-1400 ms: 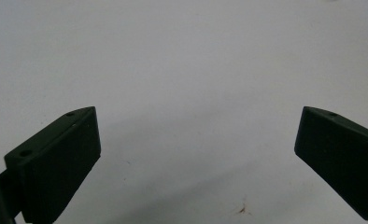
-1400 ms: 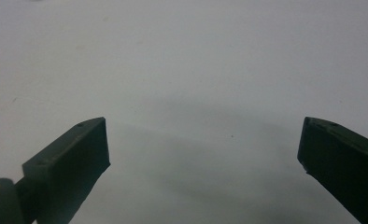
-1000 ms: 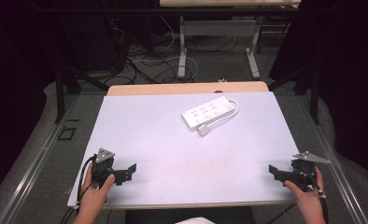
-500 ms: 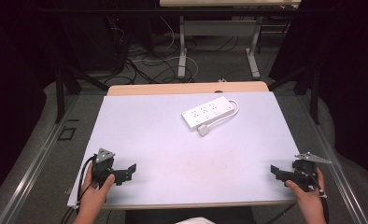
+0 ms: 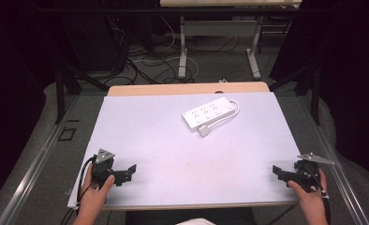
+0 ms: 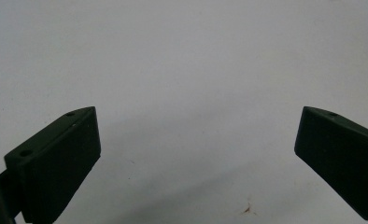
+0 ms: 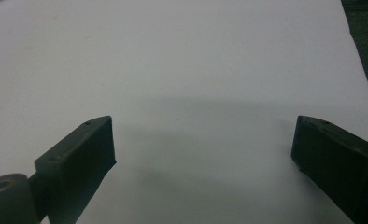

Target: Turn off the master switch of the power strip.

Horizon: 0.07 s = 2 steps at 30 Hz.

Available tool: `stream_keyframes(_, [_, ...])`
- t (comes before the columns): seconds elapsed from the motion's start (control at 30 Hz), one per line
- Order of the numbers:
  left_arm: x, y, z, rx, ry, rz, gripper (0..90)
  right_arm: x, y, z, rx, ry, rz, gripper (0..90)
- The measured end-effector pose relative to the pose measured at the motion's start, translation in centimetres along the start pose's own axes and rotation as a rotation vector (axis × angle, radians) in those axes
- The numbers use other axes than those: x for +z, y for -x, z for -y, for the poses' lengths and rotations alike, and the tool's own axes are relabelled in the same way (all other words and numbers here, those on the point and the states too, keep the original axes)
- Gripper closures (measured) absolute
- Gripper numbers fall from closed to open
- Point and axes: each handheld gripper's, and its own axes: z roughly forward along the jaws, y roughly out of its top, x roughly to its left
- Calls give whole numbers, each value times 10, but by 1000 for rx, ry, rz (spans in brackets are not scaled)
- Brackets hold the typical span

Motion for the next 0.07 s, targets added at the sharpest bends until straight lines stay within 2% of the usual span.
stream_keyframes(0.07, [0, 0, 0, -1, 2, -1, 3, -1, 1, 0, -2, 1, -1, 59])
